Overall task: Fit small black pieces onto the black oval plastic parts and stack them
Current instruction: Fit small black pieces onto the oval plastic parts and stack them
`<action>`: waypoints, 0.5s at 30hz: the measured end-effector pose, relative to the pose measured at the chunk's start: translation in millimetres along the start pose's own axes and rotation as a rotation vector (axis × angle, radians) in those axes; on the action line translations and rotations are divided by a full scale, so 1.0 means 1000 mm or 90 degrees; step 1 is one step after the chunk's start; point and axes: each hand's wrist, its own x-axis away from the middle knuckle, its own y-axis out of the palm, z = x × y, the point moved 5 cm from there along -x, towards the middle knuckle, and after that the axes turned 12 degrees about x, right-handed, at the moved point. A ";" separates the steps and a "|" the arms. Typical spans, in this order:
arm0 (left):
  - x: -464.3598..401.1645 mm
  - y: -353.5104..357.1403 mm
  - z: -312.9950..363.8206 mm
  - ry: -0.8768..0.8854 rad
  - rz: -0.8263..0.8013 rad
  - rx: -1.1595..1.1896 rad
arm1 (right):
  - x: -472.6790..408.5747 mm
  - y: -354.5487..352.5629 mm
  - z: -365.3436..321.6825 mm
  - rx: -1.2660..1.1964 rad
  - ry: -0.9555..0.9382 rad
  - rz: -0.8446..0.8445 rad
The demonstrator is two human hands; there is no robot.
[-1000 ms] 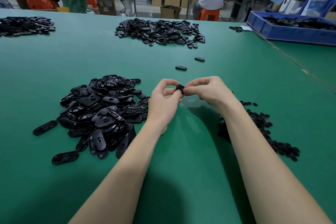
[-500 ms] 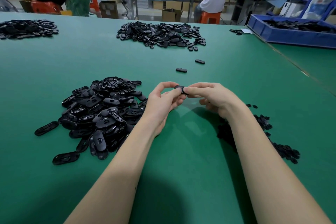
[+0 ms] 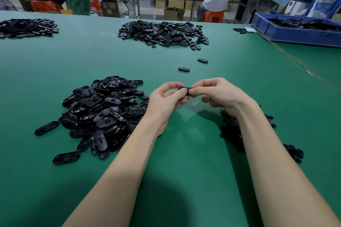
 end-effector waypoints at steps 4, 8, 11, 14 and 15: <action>0.000 0.001 -0.001 -0.013 -0.006 -0.006 | 0.000 0.001 0.000 -0.004 -0.002 0.011; 0.001 0.001 0.000 -0.038 -0.010 0.037 | 0.000 0.002 0.001 -0.022 -0.015 0.008; 0.001 0.001 0.000 -0.036 -0.010 0.031 | 0.000 0.004 0.001 -0.020 -0.008 0.019; 0.000 0.000 -0.001 -0.031 -0.013 0.015 | -0.001 0.004 0.000 -0.002 -0.013 0.030; -0.001 -0.001 -0.002 -0.029 -0.013 0.009 | -0.001 0.004 0.000 0.001 -0.018 0.031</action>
